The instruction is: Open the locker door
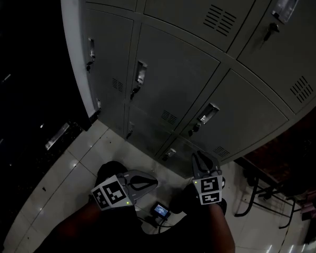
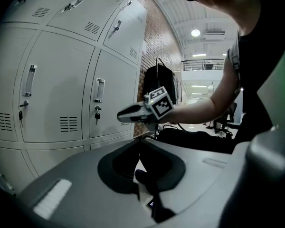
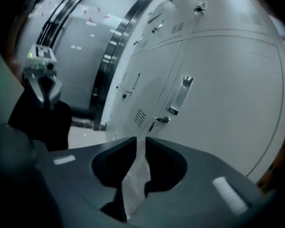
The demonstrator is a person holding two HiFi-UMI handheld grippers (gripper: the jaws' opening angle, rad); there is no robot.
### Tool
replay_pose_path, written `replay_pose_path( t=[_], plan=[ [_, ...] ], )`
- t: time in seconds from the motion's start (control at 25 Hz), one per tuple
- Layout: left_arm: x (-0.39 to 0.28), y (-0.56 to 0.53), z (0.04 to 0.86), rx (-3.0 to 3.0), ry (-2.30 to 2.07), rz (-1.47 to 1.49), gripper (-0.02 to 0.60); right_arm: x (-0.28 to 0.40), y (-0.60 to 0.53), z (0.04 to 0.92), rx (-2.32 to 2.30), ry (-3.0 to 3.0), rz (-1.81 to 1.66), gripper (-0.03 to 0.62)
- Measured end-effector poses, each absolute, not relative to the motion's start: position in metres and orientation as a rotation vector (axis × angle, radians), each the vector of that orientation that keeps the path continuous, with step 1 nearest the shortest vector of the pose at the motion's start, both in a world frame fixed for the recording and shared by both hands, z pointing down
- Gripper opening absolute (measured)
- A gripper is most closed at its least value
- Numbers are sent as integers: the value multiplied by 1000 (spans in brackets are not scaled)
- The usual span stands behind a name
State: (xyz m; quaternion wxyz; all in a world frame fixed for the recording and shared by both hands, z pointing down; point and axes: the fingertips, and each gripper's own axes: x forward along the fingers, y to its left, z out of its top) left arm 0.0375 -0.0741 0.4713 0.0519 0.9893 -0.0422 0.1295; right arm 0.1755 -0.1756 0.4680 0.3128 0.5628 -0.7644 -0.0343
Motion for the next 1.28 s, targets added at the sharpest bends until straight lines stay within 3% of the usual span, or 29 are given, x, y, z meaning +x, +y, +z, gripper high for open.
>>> replay_pose_path(
  t=[0.44,0.56,1.28],
  plan=[
    [35,-75,467,3009,-127,359,11,182,-269,460,1222,-1306,-724,106],
    [35,-75,467,3007,-126,356,11,178,-271,459,1230,-1285,-747,44],
    [32,-76,474,3010,-143,403,11,152,-105,459,1248,-1501,-805,46]
  ],
)
